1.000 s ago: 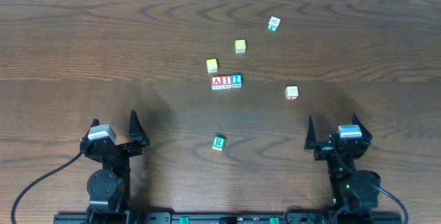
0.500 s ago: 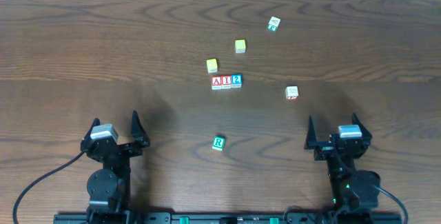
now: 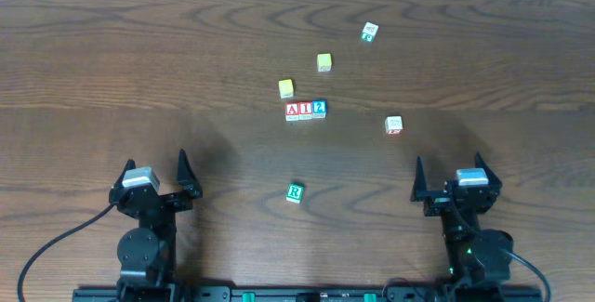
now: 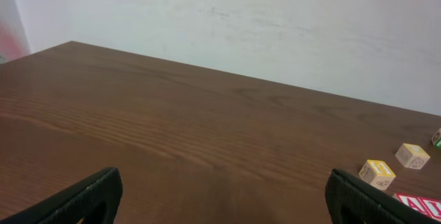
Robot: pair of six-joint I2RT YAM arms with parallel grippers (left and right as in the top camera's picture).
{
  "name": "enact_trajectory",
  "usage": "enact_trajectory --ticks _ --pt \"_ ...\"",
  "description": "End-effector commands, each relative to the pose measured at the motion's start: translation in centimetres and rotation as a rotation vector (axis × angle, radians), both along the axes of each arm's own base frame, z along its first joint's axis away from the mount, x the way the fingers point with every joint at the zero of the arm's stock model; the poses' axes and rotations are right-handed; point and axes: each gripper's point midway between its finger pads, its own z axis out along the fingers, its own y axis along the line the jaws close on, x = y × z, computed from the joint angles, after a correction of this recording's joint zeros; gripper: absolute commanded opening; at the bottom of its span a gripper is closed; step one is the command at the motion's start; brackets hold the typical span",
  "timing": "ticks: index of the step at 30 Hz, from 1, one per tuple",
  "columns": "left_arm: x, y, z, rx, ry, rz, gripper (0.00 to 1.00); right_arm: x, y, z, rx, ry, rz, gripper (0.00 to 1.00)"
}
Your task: Spell out Ai2
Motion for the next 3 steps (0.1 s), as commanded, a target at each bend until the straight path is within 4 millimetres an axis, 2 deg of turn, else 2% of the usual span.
enact_trajectory --ticks 1,3 --pt "-0.09 -0.08 -1.88 0.016 0.062 -0.009 0.95 -0.01 0.05 -0.18 0.011 0.006 0.001 0.99" --pt "-0.09 -0.08 -1.90 0.016 0.062 -0.009 0.95 -0.01 0.05 -0.18 0.011 0.006 0.001 0.99"
